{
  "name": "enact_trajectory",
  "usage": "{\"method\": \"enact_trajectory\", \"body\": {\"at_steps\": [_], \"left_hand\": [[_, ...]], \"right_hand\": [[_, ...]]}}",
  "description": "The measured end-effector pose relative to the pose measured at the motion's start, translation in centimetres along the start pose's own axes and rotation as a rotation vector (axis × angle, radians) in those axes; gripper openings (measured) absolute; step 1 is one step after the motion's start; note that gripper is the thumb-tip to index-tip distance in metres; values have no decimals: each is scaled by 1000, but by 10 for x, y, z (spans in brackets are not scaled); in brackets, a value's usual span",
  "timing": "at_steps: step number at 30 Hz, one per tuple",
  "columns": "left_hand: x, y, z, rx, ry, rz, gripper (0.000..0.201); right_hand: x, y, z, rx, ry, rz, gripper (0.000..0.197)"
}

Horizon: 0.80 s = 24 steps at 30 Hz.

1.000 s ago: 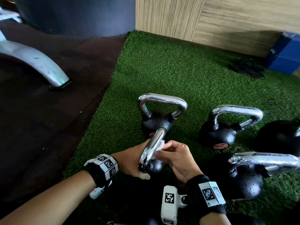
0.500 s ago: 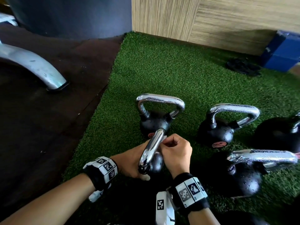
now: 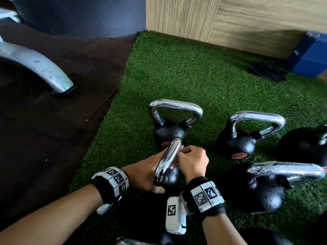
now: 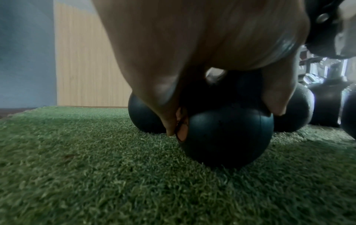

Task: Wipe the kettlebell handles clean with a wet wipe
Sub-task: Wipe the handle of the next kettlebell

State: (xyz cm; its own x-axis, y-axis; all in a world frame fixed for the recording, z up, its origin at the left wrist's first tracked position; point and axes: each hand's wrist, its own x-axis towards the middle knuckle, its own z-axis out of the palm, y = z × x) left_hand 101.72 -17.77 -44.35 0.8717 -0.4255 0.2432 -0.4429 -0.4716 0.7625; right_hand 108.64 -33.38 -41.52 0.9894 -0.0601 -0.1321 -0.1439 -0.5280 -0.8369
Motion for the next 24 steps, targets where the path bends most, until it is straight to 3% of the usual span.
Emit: {"method": "enact_trajectory", "body": {"at_steps": [6, 9, 11, 13, 15, 19, 24], "left_hand": [[-8, 7, -6, 111, -68, -149, 113], [-18, 10, -7, 274, -131, -255, 137], [-25, 16, -8, 281, -75, -338, 139], [-28, 23, -12, 252, 9, -338, 123], [-28, 28, -18, 263, 68, -306, 104], [-30, 30, -31, 340, 72, -335, 85], [-35, 21, -64, 281, 79, -347, 36]], "right_hand": [[-3, -8, -10, -64, -148, -64, 20], [-2, -7, -25, -92, -226, -322, 38], [0, -12, -34, -165, -302, -524, 61], [4, -20, -37, -263, -383, -629, 63], [5, -27, -40, -346, -385, -641, 56], [-5, -34, -54, -442, -362, -559, 45], [-18, -45, -75, -642, -441, -452, 11]]}}
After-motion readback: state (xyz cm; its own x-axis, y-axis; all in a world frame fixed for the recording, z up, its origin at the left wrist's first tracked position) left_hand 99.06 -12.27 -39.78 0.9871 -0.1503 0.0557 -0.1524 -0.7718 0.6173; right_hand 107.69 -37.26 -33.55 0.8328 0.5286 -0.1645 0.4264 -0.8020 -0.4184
